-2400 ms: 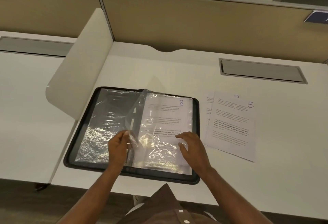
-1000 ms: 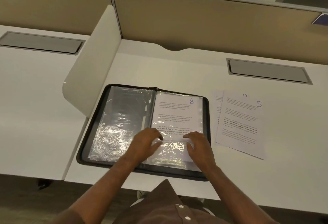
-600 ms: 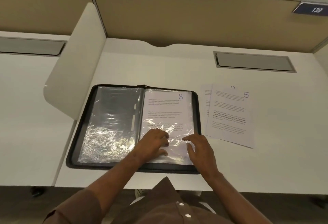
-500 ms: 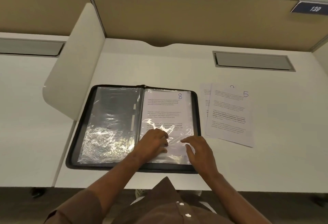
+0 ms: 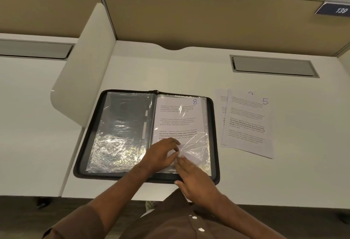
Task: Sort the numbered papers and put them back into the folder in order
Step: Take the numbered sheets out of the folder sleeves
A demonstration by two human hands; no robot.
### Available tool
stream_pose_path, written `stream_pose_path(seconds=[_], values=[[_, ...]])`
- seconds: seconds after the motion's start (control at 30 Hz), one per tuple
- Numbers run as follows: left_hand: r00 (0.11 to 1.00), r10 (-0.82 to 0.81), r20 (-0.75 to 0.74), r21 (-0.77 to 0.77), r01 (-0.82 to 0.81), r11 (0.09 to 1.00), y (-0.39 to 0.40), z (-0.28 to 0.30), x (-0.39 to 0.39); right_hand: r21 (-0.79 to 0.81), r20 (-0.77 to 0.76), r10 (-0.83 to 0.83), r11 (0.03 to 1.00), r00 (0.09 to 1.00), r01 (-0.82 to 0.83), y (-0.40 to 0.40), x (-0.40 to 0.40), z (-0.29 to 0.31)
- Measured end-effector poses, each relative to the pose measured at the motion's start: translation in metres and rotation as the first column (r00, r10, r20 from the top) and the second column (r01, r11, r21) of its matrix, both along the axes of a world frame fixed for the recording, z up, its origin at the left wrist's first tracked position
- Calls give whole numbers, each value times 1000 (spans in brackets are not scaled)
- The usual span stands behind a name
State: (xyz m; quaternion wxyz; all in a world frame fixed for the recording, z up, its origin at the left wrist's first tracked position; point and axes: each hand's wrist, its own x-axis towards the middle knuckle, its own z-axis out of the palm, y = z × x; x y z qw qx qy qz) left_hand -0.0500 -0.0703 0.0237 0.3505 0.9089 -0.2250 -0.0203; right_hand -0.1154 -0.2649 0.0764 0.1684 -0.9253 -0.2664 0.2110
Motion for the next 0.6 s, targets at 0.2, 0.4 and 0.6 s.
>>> stream_pose_path(seconds=[0.2, 0.4, 0.6], values=[[999, 46, -8, -75, -46, 996, 2, 1, -3, -14, -7, 234, 972, 972, -234, 3, -1, -1], [999, 45, 8, -68, -44, 997, 6, 3, -4, -267, 88, 252, 938, 964, -221, 4, -9, -33], [998, 1, 66, 18, -2, 1000, 5, -1, 1, -284, 104, 28, 959, 994, 2, 18, 4, -45]])
